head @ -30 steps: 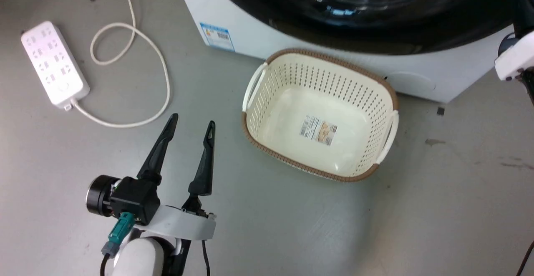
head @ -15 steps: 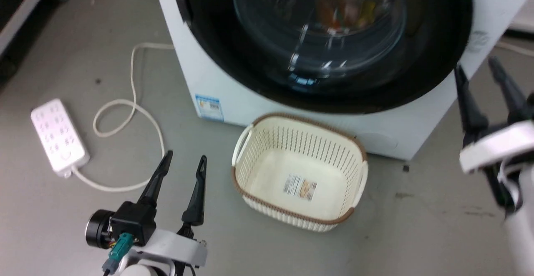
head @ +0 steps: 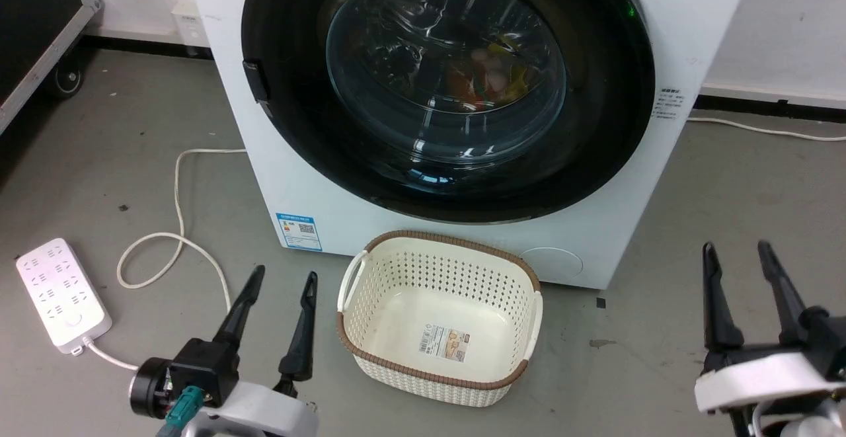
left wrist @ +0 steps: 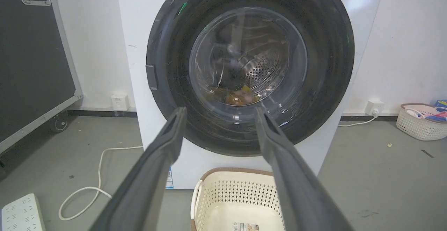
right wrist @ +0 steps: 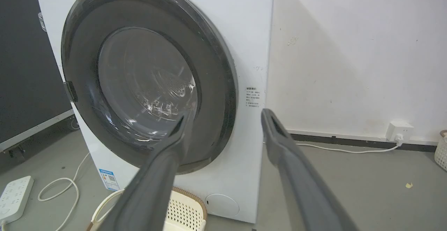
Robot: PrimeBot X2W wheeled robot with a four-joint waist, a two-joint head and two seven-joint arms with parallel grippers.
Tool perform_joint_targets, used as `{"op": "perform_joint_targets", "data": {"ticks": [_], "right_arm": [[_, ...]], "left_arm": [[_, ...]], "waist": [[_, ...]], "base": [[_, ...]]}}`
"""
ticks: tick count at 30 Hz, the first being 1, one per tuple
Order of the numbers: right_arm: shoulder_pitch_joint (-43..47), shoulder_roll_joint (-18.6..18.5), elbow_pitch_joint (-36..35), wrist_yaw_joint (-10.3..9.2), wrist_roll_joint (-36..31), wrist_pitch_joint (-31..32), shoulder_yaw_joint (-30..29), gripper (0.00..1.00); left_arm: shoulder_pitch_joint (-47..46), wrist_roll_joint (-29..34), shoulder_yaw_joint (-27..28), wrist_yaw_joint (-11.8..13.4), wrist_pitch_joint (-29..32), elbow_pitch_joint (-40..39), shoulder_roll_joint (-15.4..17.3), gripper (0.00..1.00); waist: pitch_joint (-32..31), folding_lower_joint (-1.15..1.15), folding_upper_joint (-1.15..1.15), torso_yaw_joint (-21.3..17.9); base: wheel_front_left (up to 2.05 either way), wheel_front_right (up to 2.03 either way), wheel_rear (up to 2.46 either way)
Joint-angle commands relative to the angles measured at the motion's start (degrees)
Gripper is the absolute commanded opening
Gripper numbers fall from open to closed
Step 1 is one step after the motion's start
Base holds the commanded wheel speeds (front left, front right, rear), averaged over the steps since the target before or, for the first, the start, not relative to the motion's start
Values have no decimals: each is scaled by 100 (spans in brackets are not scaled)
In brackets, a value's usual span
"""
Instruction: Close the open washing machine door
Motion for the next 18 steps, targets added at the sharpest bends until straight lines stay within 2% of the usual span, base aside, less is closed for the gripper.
{"op": "perform_joint_targets", "data": {"ticks": [1,9,18], "right_arm": [[104,48,-55,-3,-74,-24,5,100],[512,158,-169,-3,-404,-25,39,100],[670,165,-142,-3,-241,-25,129,100]], "left_arm": [[77,-55,-32,-25,-32,41,9,100],[57,-96,-45,-25,-32,231,28,100],[43,-103,-70,-25,-32,457,1,100]], "waist": [[-8,1,0,-11],[-50,1,0,-23],[-90,1,0,-18]], "base": [[0,0,0],[0,0,0],[0,0,0]]}}
